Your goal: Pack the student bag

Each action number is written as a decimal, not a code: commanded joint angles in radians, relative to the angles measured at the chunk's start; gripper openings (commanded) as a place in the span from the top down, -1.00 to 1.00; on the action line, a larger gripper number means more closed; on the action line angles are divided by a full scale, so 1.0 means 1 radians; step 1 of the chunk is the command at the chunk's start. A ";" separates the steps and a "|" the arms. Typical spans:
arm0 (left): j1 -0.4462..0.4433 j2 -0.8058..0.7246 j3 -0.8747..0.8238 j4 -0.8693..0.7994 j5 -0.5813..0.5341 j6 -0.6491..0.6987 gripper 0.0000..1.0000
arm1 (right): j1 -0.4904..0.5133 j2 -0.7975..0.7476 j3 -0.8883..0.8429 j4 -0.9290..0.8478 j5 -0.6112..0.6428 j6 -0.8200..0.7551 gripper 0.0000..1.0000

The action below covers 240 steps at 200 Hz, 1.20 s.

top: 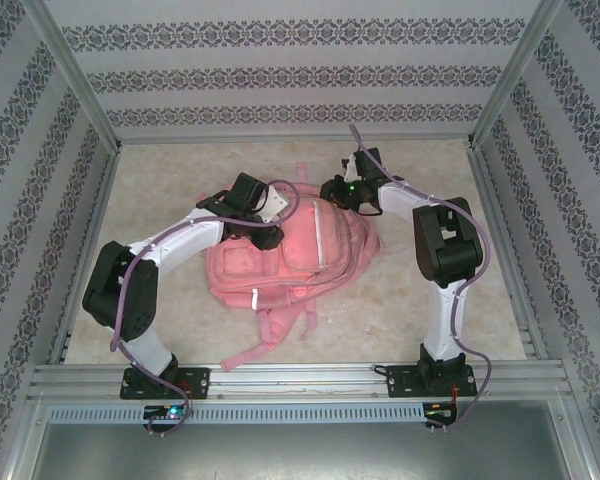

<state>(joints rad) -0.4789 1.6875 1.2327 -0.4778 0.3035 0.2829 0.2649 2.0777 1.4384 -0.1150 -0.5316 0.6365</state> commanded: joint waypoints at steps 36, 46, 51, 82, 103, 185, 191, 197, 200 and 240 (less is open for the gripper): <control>-0.110 0.060 0.081 -0.170 0.313 0.521 -0.10 | -0.049 -0.269 -0.176 -0.106 0.062 0.019 0.19; -0.127 0.092 0.091 -0.167 0.287 0.545 -0.15 | -0.060 -0.343 -0.249 -0.120 0.060 0.013 0.17; -0.134 0.107 0.096 -0.169 0.273 0.555 -0.17 | -0.064 -0.378 -0.285 -0.128 0.058 0.007 0.17; -0.166 0.165 0.113 -0.156 0.225 0.582 -0.29 | -0.079 -0.574 -0.461 -0.187 0.067 -0.030 0.14; -0.183 0.176 0.099 -0.122 0.155 0.588 -0.30 | -0.078 -0.668 -0.555 -0.187 0.054 -0.017 0.13; -0.190 0.115 -0.044 0.059 0.022 0.566 0.04 | 0.033 -0.817 -0.757 -0.171 -0.041 0.148 0.03; -0.190 0.113 -0.048 0.055 0.022 0.563 0.09 | 0.048 -0.814 -0.758 -0.169 -0.039 0.153 0.03; -0.190 0.111 -0.051 0.056 0.022 0.556 0.18 | 0.064 -0.811 -0.758 -0.170 -0.038 0.156 0.03; -0.190 0.108 -0.056 0.061 0.021 0.551 0.23 | 0.070 -0.809 -0.757 -0.169 -0.036 0.159 0.03; -0.183 0.068 -0.054 0.103 0.102 0.467 1.00 | 0.156 -0.824 -0.763 -0.140 -0.013 0.206 0.05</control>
<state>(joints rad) -0.6727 1.7798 1.1728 -0.4095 0.4107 0.8040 0.3790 1.2789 0.6907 -0.2893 -0.5442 0.7948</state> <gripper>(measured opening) 0.037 0.482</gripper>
